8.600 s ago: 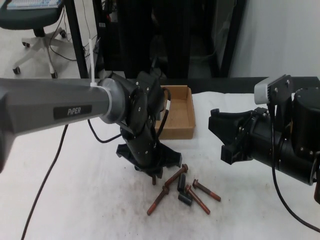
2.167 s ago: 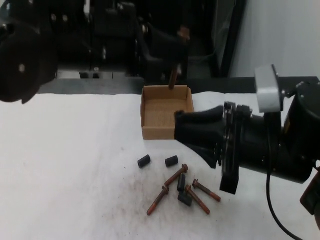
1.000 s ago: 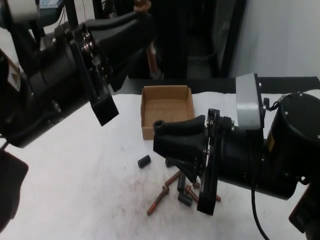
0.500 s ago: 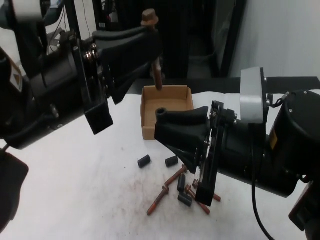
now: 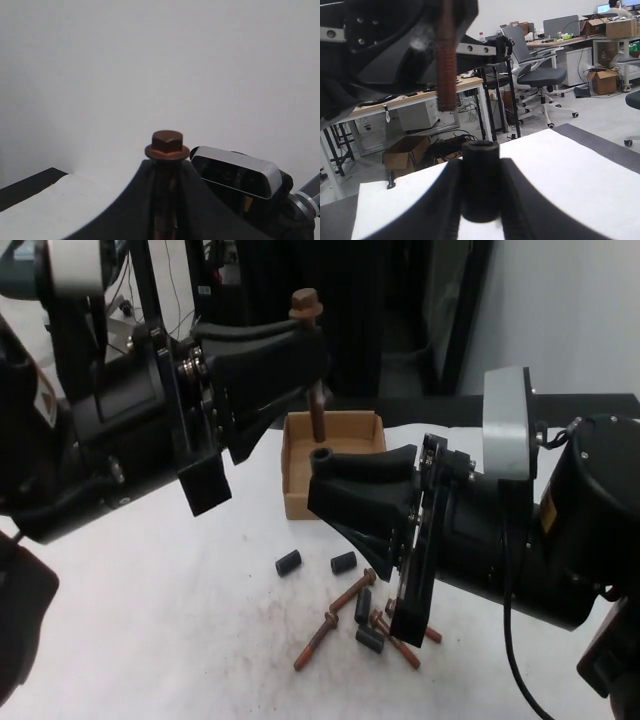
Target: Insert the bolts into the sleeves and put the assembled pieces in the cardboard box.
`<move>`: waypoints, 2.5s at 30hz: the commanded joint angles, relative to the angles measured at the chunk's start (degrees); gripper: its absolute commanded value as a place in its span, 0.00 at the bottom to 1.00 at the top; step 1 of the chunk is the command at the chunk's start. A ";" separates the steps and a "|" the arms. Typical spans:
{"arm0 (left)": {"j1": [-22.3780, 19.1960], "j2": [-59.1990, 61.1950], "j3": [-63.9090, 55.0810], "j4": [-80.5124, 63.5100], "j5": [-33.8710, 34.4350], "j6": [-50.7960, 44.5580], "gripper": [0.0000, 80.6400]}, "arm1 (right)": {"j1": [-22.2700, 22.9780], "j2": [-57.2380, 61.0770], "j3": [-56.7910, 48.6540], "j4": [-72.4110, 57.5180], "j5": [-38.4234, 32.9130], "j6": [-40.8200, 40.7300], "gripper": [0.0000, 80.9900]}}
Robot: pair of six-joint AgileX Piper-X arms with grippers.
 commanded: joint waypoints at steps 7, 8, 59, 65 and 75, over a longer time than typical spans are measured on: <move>0.12 -0.60 -0.13 4.02 0.80 1.39 0.00 | 0.06 -0.46 -0.72 -2.08 -0.91 -0.45 0.01; 0.12 -0.60 -0.13 4.02 0.64 2.54 0.00 | 0.06 -0.46 -0.72 -2.43 -1.27 -0.45 0.01; -0.93 -0.60 -0.13 4.01 -3.92 3.74 0.00 | 0.06 -0.46 -0.72 -2.33 -1.73 -2.82 0.01; -0.93 -0.60 -0.13 4.01 -3.60 1.42 0.00 | 0.06 -0.46 -0.72 -2.33 0.07 -3.05 0.01; -0.93 -0.60 -0.13 4.01 -2.54 1.25 0.00 | 0.06 -0.46 -0.72 -2.43 0.07 -4.11 0.01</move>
